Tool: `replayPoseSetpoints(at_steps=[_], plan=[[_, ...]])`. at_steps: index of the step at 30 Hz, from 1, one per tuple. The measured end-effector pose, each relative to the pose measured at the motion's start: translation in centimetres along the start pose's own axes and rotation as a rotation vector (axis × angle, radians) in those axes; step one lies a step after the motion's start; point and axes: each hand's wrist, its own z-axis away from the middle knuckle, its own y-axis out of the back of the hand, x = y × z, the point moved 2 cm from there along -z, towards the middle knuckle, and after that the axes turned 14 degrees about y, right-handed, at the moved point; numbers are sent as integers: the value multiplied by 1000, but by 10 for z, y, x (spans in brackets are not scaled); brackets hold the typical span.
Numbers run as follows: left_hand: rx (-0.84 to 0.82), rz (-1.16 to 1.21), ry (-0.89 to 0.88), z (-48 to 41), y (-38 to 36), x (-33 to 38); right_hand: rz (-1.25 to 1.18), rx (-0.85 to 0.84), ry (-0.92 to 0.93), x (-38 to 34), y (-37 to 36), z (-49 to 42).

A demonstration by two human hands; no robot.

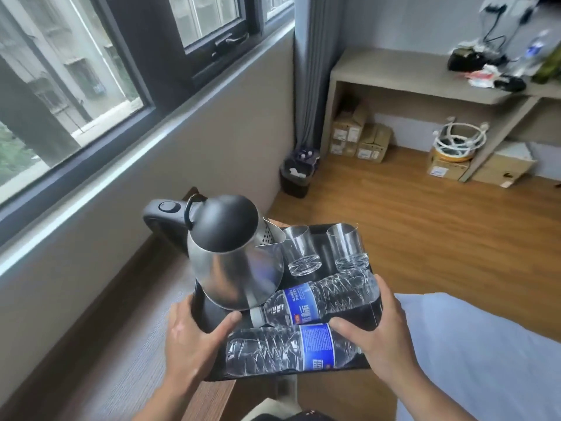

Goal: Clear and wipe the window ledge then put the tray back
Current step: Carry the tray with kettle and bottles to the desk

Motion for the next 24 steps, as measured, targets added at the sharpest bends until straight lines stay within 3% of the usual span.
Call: replayPoseSetpoints(at_steps=[13, 24], plan=[[-168, -22, -135, -127, -97, 149, -23, 214, -106, 22, 41, -145], [-161, -12, -156, -187, -213, 269, -48, 178, -94, 71, 122, -304]])
